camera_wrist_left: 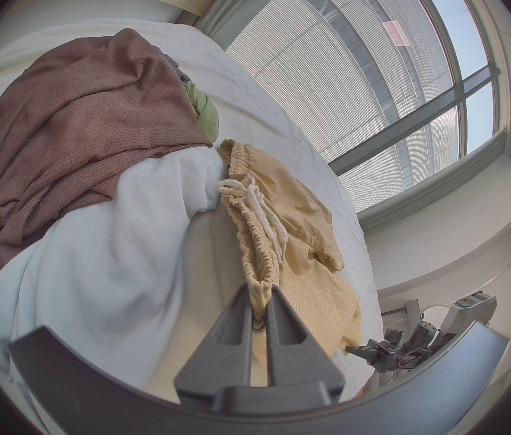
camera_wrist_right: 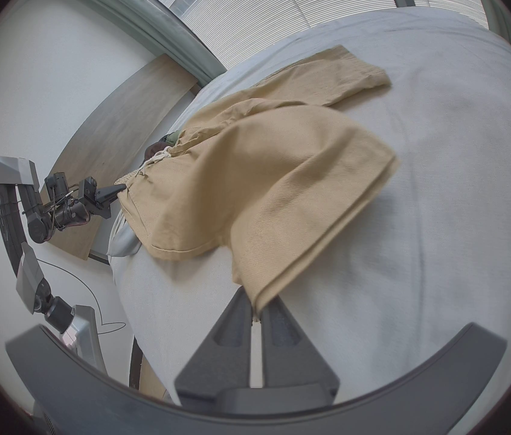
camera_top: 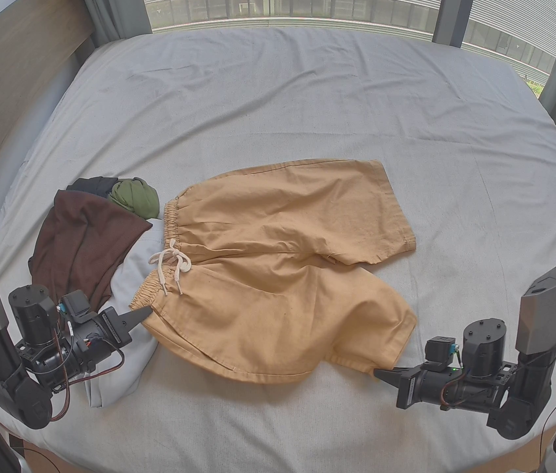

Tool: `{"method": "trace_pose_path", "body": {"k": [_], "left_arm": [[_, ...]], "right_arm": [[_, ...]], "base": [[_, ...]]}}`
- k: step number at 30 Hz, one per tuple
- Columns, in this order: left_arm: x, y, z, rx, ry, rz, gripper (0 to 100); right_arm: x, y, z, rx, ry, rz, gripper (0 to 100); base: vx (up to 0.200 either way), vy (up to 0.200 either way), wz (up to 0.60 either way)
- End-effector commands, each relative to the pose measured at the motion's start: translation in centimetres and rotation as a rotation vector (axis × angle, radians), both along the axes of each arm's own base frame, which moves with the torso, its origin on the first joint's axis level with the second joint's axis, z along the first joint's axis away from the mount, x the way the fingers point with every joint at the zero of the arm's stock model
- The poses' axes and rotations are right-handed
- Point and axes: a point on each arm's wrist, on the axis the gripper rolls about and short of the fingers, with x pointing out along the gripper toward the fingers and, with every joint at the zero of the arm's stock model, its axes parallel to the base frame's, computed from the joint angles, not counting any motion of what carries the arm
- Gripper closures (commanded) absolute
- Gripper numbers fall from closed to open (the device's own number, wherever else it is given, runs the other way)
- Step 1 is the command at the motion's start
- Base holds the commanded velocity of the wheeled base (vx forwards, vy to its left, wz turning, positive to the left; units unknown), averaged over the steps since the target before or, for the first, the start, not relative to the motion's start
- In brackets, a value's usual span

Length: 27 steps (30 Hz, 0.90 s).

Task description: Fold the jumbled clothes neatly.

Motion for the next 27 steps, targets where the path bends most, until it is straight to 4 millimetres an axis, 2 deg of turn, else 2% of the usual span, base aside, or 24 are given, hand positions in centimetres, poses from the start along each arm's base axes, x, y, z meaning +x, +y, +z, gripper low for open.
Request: {"method": "trace_pose_path", "body": {"k": [1, 5, 11, 20, 27], "left_arm": [[0.1, 0.1, -0.6, 0.013, 0.021, 0.005, 100], [-0.3, 0.6, -1.2, 0.026, 0.052, 0.018, 100], [-0.8, 0.9, -1.9, 0.03, 0.096, 0.022, 100], [-1.0, 0.9, -4.8, 0.125, 0.183, -0.014, 100], [-2.1, 0.9, -5.0, 0.142, 0.212, -0.045, 100]], "right_arm": [[-1.2, -1.7, 1.4, 0.001, -0.007, -0.036, 100], [-2.4, -3.1, 1.3, -0.023, 0.037, -0.069, 100], [-2.3, -4.0, 1.2, -0.036, 0.053, -0.102, 100], [-2.7, -5.1, 0.9, -0.103, 0.109, -0.116, 100], [-3.2, -5.8, 1.1, -0.144, 0.138, -0.117, 100]], "base": [[0.0, 0.0, 0.0], [0.0, 0.0, 0.0], [0.0, 0.0, 0.0], [0.0, 0.0, 0.0], [0.0, 0.0, 0.0]]}}
